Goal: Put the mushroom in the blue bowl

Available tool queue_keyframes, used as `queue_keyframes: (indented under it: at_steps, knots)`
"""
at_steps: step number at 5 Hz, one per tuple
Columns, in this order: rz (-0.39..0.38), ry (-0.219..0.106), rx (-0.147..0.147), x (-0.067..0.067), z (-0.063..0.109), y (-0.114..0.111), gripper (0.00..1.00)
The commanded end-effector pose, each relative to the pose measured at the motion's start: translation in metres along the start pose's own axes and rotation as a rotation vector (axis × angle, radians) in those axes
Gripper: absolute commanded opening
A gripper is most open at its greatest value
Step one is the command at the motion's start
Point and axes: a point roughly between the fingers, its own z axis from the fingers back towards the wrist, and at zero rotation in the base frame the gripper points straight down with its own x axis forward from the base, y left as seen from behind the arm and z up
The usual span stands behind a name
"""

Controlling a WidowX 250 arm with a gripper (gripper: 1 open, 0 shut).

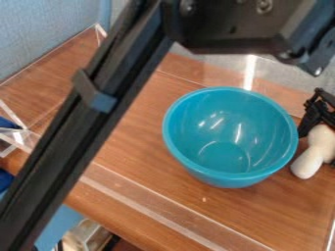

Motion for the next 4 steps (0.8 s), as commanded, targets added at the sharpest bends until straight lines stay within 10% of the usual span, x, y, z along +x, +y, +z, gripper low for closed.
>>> queue_keyframes:
  at_steps: [1, 2, 4]
  knots:
    - [0.01, -0.021, 0.013, 0.0043, -0.0117, -0.0128, 1.0]
    - [0.016, -0.016, 0.015, 0.0051, -0.015, -0.013, 0.0]
    - [0.032, -0.011, 0.009, 0.0023, -0.015, -0.0104, 0.0]
